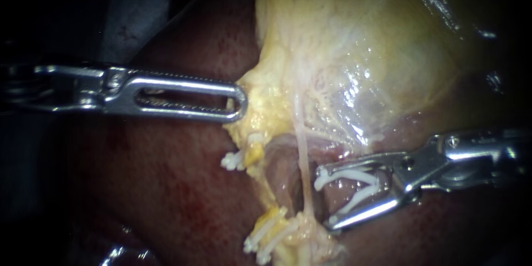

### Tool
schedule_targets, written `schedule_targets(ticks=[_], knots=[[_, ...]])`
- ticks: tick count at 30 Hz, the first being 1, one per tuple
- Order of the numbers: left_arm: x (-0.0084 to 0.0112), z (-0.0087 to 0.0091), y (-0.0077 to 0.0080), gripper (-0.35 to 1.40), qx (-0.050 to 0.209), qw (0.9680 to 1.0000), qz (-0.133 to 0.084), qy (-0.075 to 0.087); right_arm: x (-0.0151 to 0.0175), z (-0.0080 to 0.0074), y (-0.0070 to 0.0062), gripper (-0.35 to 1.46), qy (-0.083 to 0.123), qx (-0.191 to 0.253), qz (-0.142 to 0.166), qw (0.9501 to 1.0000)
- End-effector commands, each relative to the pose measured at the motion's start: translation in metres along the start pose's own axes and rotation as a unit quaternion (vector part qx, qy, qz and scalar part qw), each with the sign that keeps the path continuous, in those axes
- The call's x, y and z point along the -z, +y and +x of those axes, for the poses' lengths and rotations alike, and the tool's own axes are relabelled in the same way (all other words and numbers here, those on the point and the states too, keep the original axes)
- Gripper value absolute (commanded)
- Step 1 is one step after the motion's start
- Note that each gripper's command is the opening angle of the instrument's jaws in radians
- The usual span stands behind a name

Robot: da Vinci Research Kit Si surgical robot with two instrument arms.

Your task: Clipping first clip right tube

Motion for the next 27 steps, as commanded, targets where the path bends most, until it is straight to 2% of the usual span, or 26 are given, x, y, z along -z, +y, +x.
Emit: schedule_targets(ticks=[1,14,27], knots=[[0.0000,0.0000,0.0000,-0.35,0.000,1.0000,0.000,0.000,-0.0003,0.0000,0.0001,0.56,0.000,0.000,0.001,1.0000],[0.0000,0.0000,-0.0002,-0.35,0.000,1.0000,-0.001,0.000,-0.0023,0.0002,0.0015,0.56,-0.001,0.001,-0.001,1.0000],[-0.0001,0.0000,-0.0002,-0.35,0.000,1.0000,-0.001,0.000,-0.0030,0.0006,0.0018,0.48,-0.004,-0.014,0.007,0.9999]])
